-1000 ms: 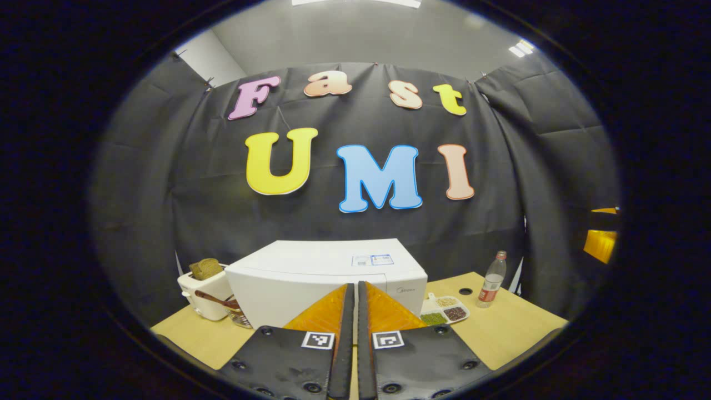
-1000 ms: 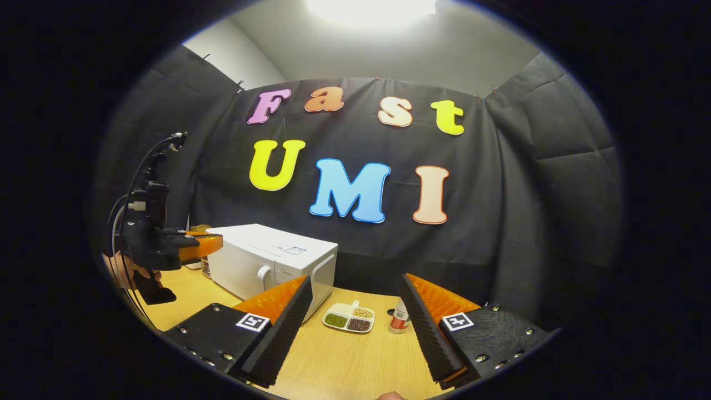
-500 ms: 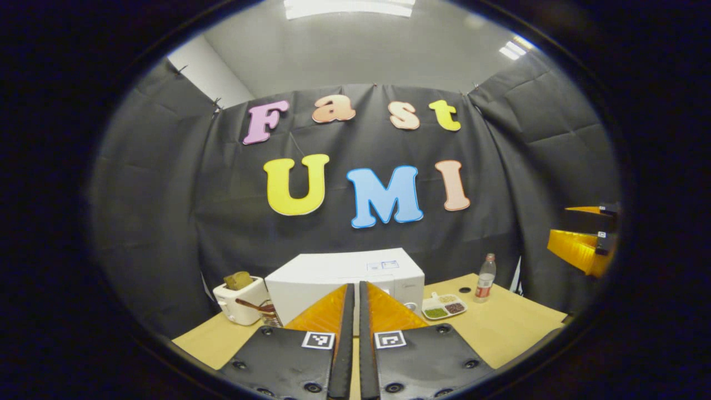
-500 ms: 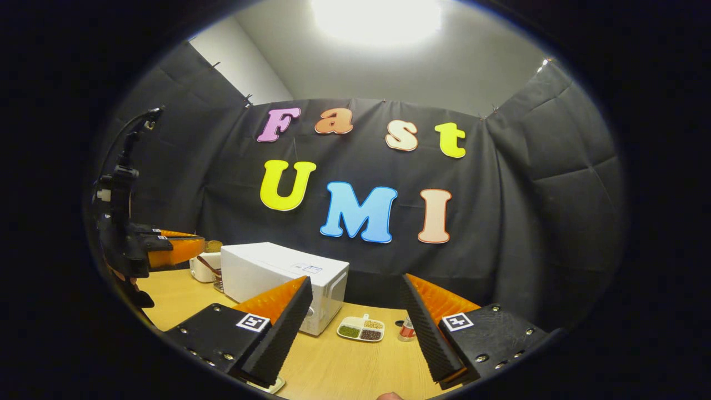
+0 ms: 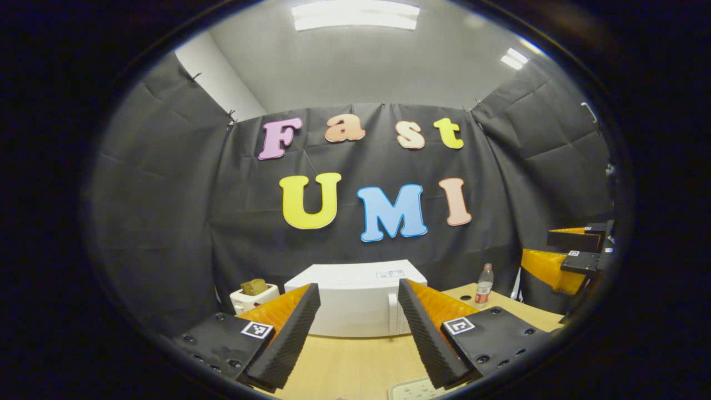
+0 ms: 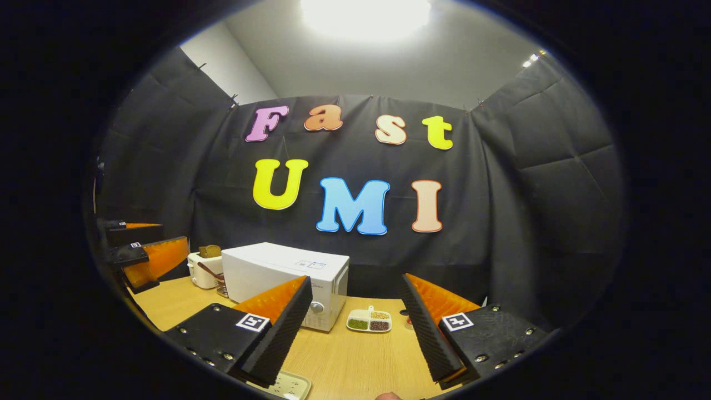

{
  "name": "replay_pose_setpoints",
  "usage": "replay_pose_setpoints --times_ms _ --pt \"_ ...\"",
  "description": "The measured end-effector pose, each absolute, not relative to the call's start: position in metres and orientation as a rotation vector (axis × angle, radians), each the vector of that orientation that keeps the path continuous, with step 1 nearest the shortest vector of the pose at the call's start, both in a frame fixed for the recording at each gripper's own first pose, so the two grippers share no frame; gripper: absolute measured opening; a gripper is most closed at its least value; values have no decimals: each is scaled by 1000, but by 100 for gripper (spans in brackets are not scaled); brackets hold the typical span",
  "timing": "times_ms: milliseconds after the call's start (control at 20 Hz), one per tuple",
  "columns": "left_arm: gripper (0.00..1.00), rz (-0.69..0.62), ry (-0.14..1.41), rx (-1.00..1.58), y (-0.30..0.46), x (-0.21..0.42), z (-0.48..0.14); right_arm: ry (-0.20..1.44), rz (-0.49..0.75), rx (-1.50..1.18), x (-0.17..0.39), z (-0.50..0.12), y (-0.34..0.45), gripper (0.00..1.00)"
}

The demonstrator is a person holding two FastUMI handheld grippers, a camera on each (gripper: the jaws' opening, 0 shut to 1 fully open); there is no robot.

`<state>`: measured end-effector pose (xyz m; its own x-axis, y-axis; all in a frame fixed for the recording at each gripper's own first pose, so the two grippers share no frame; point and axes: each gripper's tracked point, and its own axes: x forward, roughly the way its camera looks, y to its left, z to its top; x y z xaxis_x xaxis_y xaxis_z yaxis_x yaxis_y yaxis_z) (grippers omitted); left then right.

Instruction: Open the microwave oven with the left hand, put the food in, and close the microwave oven.

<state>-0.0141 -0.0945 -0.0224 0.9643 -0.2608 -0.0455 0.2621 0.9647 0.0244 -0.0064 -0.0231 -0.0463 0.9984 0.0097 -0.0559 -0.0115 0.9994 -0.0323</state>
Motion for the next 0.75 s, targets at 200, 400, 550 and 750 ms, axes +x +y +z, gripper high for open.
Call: replay_pose_setpoints --times_ms 200,400,550,750 --pt "95 -246 13 23 -85 -17 -8 29 20 -17 -2 -35 -23 97" --pt "93 -224 3 34 -77 -23 -6 7 41 -30 3 -29 -18 97" --pt "99 -224 -5 46 -76 -26 -6 12 62 -34 3 -31 -11 97" --pt "92 -222 -15 37 -72 -26 -1 7 61 -29 2 -29 -7 97"
